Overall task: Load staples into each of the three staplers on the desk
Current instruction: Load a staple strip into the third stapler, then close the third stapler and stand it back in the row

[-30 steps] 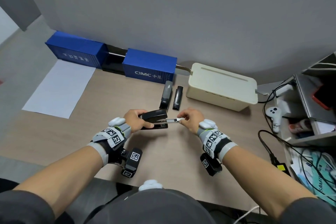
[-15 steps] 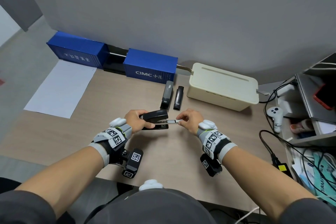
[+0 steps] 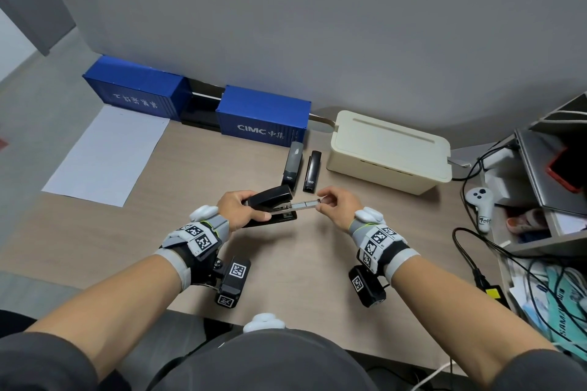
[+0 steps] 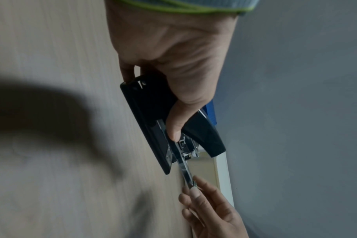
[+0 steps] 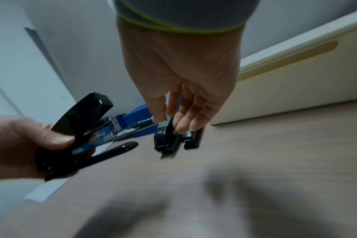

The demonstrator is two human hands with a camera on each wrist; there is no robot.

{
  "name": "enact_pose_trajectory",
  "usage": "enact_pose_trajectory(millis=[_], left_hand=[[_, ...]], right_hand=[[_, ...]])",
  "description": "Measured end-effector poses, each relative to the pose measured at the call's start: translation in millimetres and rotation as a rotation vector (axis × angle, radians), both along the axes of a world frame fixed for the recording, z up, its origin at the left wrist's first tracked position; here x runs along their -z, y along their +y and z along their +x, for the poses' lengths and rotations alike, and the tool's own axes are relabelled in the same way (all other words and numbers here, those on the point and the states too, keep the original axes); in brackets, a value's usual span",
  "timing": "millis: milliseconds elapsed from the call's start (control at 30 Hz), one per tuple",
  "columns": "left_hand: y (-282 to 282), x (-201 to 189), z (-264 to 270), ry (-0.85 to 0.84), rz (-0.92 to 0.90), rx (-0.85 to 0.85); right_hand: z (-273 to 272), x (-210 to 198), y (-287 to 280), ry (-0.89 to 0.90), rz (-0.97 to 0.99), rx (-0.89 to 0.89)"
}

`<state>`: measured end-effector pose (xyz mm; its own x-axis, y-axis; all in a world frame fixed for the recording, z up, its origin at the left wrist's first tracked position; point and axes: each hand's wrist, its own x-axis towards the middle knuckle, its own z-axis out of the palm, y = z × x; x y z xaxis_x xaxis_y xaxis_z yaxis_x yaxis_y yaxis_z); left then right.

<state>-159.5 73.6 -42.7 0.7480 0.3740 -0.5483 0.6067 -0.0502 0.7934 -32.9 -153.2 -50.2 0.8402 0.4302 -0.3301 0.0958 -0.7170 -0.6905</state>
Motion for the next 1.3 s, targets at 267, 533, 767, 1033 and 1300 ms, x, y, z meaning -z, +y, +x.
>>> enact_pose_trajectory(millis=[267,533,767,1033,1300], left_hand=[[-7.0,-10.5,6.9,-0.067,0.022,-0.002],[-11.1,-20.7,20.5,-0.164,0.034,-0.104],[-13.9,-29.5,29.3,-0.214,0.068,-0.182],[2.4,-40.5,44.4,-0.216,0.011,-0.217],[27.6,-26.4,68.3,-0.111,-0.088,-0.278]], right_hand=[[0.7,-19.0,16.9,0.201,0.249,0.246],[-7.5,-40.2,37.5,0.266,0.29,0.169],[-11.4,-53.3,52.9,0.367,0.374,0.267],[4.0,-64.4,76.5,0.287,0.342,0.097],[37.6,-30.2,72.3,0.167,0.197,0.177]])
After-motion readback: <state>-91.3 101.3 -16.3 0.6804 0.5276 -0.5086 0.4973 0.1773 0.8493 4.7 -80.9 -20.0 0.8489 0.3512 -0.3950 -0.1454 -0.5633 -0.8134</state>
